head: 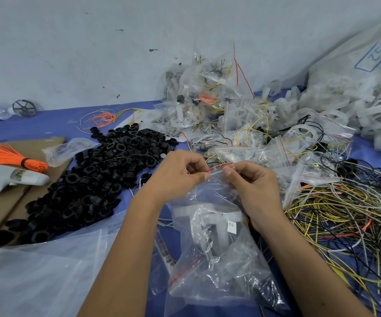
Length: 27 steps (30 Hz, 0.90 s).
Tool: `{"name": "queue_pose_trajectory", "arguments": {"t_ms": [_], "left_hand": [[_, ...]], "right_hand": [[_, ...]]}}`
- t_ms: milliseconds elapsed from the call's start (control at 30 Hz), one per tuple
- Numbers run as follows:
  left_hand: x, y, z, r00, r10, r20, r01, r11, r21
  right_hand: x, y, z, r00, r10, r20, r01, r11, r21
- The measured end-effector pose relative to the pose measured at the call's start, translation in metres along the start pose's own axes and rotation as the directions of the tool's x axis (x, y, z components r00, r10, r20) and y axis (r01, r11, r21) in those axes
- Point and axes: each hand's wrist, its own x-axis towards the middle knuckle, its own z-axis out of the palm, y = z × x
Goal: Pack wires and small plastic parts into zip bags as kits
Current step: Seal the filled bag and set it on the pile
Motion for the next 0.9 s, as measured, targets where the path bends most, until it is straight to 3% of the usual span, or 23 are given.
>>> {"name": "queue_pose_trajectory", "arguments": {"t_ms": [167,400,600,900], "left_hand": [[0.000,0.007,0.010,0.999,0.032,-0.009,-0.032,0.999,-0.020],[0.001,0.009,0.008,0.999,0.033,-0.004,-0.033,0.998,-0.047],[-0.002,-0.002,-0.004,1.000,-0.024,0.004,0.024,0.999,-0.029],[0.000,0.004,0.000,1.000,0.005,0.027,-0.005,1.000,-0.009]], "right_hand": [[0.000,-0.001,-0.003,0.998,-0.048,0.039,0.050,0.997,-0.058],[-0.002,-0.001,0.000,0.990,0.006,0.138,-0.004,1.000,-0.017],[0.000,-0.001,-0.001,0.999,-0.021,0.050,0.022,0.999,-0.030],[-0.006,-0.009,0.003,0.988,0.065,0.143,-0.063,0.998,-0.012]]}}
